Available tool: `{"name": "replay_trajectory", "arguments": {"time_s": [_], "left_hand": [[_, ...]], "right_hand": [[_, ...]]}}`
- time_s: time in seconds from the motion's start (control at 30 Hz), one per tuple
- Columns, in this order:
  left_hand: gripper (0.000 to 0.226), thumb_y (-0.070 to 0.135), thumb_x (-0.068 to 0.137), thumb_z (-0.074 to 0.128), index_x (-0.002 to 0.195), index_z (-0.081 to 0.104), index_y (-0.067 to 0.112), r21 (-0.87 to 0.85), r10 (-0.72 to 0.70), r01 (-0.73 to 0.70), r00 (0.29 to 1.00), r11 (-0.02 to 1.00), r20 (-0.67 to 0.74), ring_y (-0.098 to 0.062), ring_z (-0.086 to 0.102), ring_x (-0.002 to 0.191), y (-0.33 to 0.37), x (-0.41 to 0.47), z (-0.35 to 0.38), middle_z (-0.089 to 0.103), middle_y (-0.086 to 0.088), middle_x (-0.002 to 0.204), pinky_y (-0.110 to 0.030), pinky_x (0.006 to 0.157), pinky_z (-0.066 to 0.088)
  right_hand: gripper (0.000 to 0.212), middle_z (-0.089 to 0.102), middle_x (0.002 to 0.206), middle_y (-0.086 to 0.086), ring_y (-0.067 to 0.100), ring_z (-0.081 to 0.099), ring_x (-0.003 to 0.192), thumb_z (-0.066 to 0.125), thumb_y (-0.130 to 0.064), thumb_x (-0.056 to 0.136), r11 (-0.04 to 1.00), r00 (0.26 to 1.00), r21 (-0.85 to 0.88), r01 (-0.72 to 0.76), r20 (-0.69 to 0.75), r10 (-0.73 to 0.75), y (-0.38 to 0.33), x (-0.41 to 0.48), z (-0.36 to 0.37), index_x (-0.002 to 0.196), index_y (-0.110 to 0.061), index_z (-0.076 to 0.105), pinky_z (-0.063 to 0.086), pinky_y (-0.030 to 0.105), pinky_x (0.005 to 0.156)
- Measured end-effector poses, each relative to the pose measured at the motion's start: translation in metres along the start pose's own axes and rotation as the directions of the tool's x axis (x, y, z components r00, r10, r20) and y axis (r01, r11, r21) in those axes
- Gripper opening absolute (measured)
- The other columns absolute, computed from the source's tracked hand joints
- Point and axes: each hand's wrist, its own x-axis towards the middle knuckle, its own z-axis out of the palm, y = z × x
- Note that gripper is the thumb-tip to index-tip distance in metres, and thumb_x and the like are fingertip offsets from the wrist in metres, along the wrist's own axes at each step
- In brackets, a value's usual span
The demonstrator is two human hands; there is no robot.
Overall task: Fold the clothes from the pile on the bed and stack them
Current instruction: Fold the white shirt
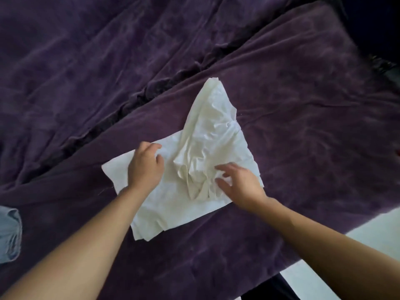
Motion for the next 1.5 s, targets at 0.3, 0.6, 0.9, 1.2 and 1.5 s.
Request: {"name": "replay_trajectory", "arguments": {"time_s": [0.3,0.6,0.9,1.2,1.5], "left_hand": [[0.065,0.037,0.098,0.029,0.152,-0.007,0.026,0.430,0.159,-0.312,0.921,0.847,0.355,-0.033,-0.006,0.146,0.005,-0.054,0.099,0.008,-0.014,0.158,-0.047,0.118,0.010],[0.052,0.040,0.095,0.026,0.137,0.051,0.022,0.398,0.276,-0.389,0.909,0.831,0.311,-0.030,0.032,0.140,-0.065,-0.091,0.052,0.038,-0.011,0.149,-0.045,0.109,0.035],[0.028,0.012,0.089,0.060,0.115,0.064,0.001,0.095,-0.090,0.096,0.994,0.991,-0.060,-0.042,0.051,0.113,-0.171,-0.113,-0.035,0.055,-0.021,0.126,-0.051,0.091,0.044],[0.030,0.017,0.092,0.056,0.119,0.061,0.006,0.056,-0.217,0.222,0.973,0.973,-0.079,-0.038,0.054,0.107,-0.287,-0.143,-0.108,0.055,-0.016,0.120,-0.048,0.087,0.046],[0.049,0.029,0.094,0.055,0.138,0.045,0.010,-0.240,-0.071,0.072,0.997,0.968,0.013,-0.031,0.045,0.126,-0.219,-0.082,-0.072,0.044,-0.014,0.136,-0.037,0.101,0.036]], "right_hand": [[0.079,0.057,0.128,-0.006,0.018,0.056,0.113,0.060,-0.067,0.075,0.948,0.935,0.116,-0.297,-0.168,0.313,0.063,0.061,-0.042,0.141,-0.029,0.038,0.047,0.041,0.092],[0.047,0.063,0.094,-0.018,0.013,0.063,0.095,0.073,-0.041,0.074,0.920,0.949,0.355,-0.166,-0.195,0.246,0.039,0.061,-0.024,0.117,-0.030,0.058,0.046,0.025,0.071],[0.061,0.063,0.124,0.001,0.033,0.060,0.105,0.062,-0.038,0.086,0.987,0.944,-0.157,0.040,-0.318,-0.089,-0.128,0.005,0.017,0.141,-0.031,0.036,0.045,0.041,0.081],[0.068,0.046,0.130,0.013,0.037,0.054,0.113,0.062,-0.033,0.088,0.944,0.968,-0.320,0.074,0.251,0.010,-0.225,-0.019,0.195,0.146,-0.023,0.027,0.044,0.041,0.091],[0.064,0.023,0.156,0.006,0.028,0.018,0.144,0.054,-0.042,0.091,0.922,0.953,-0.337,-0.189,-0.288,0.090,-0.134,-0.020,0.173,0.148,-0.026,0.028,0.031,0.047,0.106]]}}
